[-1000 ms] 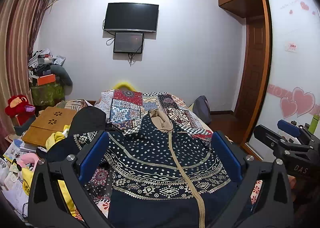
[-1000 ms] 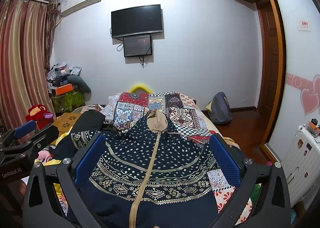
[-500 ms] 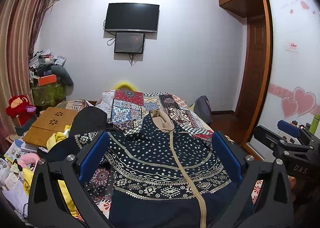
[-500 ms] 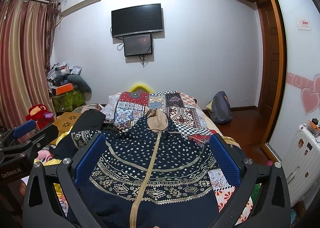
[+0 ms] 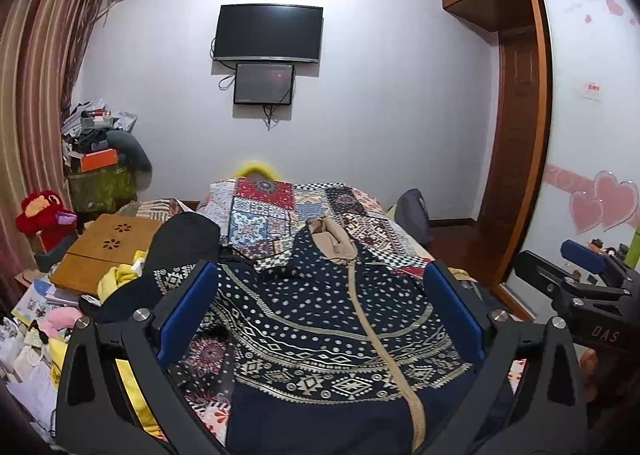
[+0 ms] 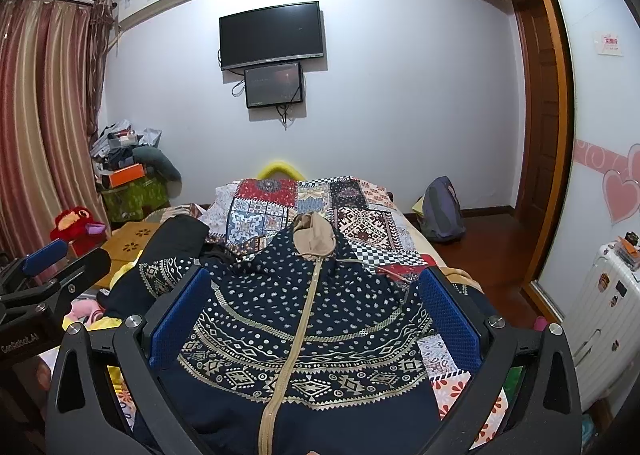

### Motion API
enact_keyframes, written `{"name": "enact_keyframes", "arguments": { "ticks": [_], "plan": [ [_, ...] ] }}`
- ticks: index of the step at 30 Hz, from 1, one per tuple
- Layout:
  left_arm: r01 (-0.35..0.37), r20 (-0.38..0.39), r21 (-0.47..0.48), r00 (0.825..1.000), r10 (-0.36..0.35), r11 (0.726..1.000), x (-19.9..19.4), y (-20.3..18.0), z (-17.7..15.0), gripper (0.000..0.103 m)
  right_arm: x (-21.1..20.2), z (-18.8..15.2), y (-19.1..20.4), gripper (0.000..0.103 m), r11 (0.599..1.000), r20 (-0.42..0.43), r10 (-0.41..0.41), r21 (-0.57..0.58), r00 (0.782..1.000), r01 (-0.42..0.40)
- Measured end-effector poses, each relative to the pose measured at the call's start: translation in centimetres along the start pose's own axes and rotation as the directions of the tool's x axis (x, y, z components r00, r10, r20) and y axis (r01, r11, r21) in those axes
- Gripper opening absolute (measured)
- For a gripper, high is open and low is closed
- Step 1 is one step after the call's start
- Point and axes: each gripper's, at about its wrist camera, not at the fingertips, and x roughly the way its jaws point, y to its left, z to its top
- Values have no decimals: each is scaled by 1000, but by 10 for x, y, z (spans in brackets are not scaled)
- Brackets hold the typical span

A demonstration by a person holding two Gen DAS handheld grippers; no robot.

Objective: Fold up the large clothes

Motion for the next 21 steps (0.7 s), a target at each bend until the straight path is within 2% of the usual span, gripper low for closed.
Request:
{"name": "enact_keyframes", "arguments": {
  "ticks": [4, 11, 17, 21],
  "plan": [
    [-25, -16, -4, 1000, 25, 1000, 13, 7, 2, 103, 11, -1, -1, 103, 1000, -17, -1, 6, 1000, 1],
    [-124, -51, -28, 991, 123, 992, 50, 38, 4, 103, 46, 0, -4, 103, 1000, -68, -6, 1, 998, 6],
    [-233, -90, -5, 969, 232, 972, 90, 72, -1, 103, 88, 2, -10, 103, 1000, -115, -27, -10, 993, 26],
    [-290, -147, -66, 949, 278, 955, 116, 113, -6, 103, 116, 6, -20, 103, 997, -125, -75, -28, 989, 72]
  ]
}}
